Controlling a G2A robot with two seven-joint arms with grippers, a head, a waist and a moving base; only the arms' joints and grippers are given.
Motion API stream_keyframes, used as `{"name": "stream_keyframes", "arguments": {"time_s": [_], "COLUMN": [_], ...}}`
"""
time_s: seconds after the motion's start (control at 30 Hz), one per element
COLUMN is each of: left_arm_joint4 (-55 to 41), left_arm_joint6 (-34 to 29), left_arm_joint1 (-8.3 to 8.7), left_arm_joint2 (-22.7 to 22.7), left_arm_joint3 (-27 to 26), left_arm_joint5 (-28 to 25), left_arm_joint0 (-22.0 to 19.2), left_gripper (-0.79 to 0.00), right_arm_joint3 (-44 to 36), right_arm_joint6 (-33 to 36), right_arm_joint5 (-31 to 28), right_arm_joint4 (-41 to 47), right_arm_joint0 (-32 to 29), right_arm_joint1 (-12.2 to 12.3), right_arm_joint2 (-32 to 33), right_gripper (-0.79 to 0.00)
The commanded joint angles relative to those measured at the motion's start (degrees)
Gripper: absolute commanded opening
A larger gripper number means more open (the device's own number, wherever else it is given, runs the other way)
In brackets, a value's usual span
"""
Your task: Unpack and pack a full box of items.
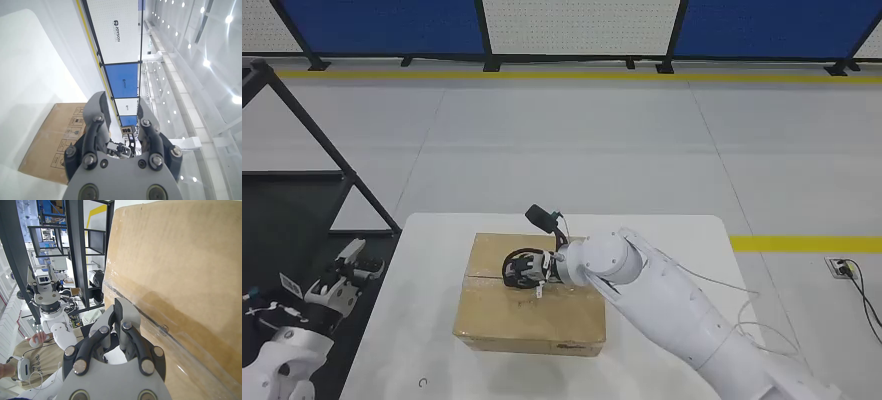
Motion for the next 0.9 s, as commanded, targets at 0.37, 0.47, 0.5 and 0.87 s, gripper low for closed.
{"name": "stream_keyframes", "arguments": {"time_s": [0.37,0.47,0.5,0.87], "left_arm_joint4": [-2.2,-3.6,-3.6,-3.6], "left_arm_joint6": [6.3,7.2,7.2,7.2], "left_arm_joint1": [-0.52,-0.68,-0.68,-0.68], "left_arm_joint2": [-0.4,-1.2,-1.2,-1.2], "left_arm_joint3": [0.5,0.4,0.4,0.4], "left_arm_joint5": [-1.2,-1.4,-1.4,-1.4], "left_arm_joint0": [-0.3,0.6,0.6,0.6], "left_gripper": [0.000,0.000,0.000,0.000], "right_arm_joint3": [6.2,11.4,12.9,26.7], "right_arm_joint6": [-3.5,-4.1,-4.4,-3.2], "right_arm_joint5": [1.2,1.3,1.3,-1.2], "right_arm_joint4": [3.5,4.7,5.0,7.0], "right_arm_joint0": [3.1,5.2,5.7,8.3], "right_arm_joint1": [-6.8,-9.6,-10.5,-18.1], "right_arm_joint2": [-4.6,-6.0,-6.4,-8.7], "right_gripper": [-0.785,-0.785,-0.785,-0.785]}}
